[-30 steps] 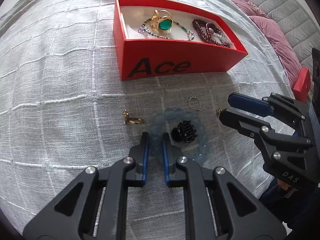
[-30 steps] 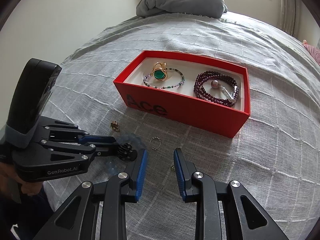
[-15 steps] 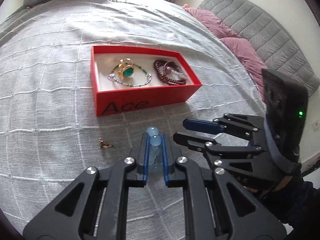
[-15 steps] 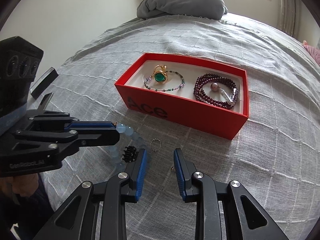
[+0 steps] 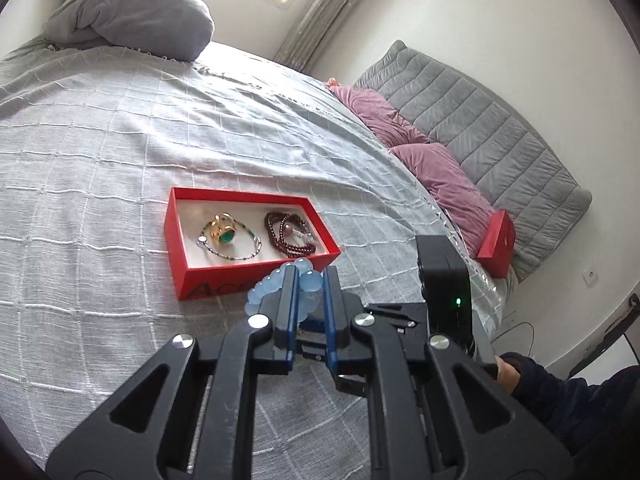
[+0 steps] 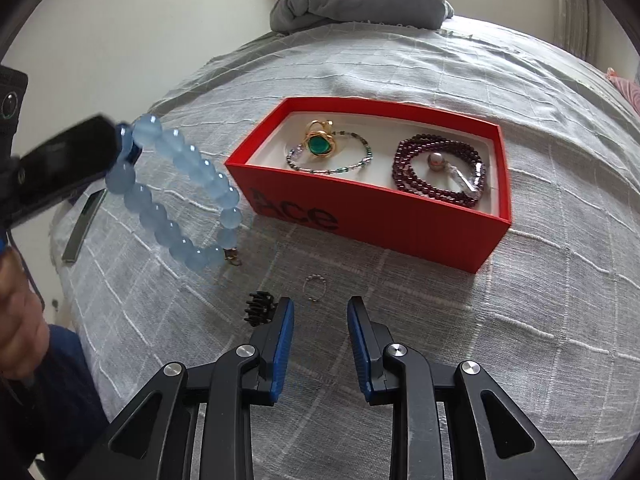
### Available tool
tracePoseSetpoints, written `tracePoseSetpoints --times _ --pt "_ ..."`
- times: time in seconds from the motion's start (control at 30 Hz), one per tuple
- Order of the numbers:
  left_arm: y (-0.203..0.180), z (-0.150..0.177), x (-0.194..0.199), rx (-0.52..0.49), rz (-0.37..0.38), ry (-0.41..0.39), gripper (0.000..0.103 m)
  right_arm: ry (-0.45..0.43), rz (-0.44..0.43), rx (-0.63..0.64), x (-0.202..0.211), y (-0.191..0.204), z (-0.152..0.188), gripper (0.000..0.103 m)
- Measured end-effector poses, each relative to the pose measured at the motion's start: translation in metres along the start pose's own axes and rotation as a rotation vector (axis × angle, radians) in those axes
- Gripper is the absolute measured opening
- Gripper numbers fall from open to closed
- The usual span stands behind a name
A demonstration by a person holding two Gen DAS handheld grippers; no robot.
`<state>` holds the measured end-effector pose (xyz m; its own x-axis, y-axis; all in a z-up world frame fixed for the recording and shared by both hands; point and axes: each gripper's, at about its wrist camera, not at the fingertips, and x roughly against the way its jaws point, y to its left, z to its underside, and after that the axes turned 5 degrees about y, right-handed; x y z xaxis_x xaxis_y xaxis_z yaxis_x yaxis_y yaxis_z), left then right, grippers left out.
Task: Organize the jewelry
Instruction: 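Lift the light blue bead bracelet with the left gripper, then grasp the small black clip with the right gripper while the left gripper carries the bracelet toward the box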
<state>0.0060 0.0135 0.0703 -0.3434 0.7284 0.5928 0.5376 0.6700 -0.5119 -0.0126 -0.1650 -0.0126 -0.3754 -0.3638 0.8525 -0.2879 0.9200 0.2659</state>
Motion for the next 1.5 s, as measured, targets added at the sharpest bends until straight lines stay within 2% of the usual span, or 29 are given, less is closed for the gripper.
tracePoseSetpoints --times 0.23,0.47,0.5,0.53,0.57,1.1,1.5 --pt "0.008 -0.001 0.001 0.025 -0.029 -0.012 0.013 -0.027 -0.064 0.038 -0.008 0.025 0.000 0.028" --pt "0.006 0.002 0.001 -0.001 -0.048 -0.017 0.013 0.010 0.001 0.071 -0.032 0.040 0.002 0.028" --pt "0.007 0.002 0.001 0.001 -0.050 -0.016 0.013 0.016 0.014 0.076 -0.034 0.041 0.002 0.026" --pt "0.007 0.002 0.001 0.002 -0.052 -0.015 0.013 0.011 0.020 0.079 -0.033 0.042 0.003 0.015" --pt "0.008 0.002 0.001 0.002 -0.053 -0.014 0.013 0.006 0.023 0.080 -0.032 0.041 0.003 0.014" --pt "0.007 -0.002 0.004 -0.010 -0.058 -0.029 0.013 -0.016 -0.006 0.090 -0.016 0.041 0.002 0.014" --pt "0.004 -0.025 0.004 0.014 -0.084 -0.059 0.013 -0.060 -0.022 0.050 0.003 0.026 -0.006 0.014"
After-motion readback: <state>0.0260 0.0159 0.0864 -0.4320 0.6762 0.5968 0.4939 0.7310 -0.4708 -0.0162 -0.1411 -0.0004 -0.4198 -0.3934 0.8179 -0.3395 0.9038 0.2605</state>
